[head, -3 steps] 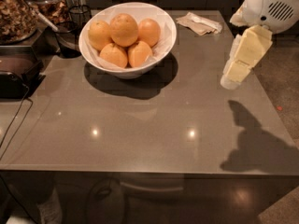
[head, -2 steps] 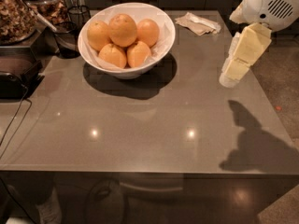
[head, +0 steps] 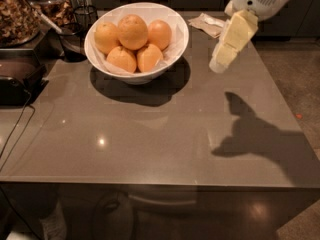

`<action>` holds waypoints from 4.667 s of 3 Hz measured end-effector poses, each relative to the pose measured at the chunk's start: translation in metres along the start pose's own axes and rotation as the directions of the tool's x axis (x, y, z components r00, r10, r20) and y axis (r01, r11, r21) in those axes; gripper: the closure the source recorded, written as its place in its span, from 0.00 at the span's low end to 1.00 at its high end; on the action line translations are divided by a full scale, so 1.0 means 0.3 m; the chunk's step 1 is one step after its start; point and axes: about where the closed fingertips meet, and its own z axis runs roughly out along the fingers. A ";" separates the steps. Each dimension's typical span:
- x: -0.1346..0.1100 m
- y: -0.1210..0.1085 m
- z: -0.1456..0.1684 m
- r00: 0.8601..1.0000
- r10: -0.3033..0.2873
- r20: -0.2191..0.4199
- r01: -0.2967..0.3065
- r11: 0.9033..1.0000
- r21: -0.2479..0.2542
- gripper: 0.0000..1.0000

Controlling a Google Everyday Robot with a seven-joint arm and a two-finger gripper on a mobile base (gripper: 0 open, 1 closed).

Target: Pick orange from white bowl

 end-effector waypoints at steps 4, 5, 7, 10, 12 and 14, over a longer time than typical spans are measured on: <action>-0.301 -0.147 0.092 0.993 -0.098 0.065 0.097 0.995 0.032 0.00; -0.402 -0.159 0.125 0.987 -0.151 0.056 0.149 0.988 0.035 0.00; -0.512 -0.201 0.217 0.981 -0.195 0.001 0.195 0.980 0.037 0.17; -0.626 -0.258 0.340 0.970 -0.236 -0.057 0.238 0.971 0.033 0.29; -0.678 -0.276 0.429 0.954 -0.288 -0.083 0.290 0.957 0.016 0.29; -0.667 -0.299 0.513 0.952 -0.294 -0.089 0.295 0.956 -0.012 0.27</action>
Offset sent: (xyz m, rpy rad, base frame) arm 0.0345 0.0292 0.0024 -0.0209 0.0071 0.0404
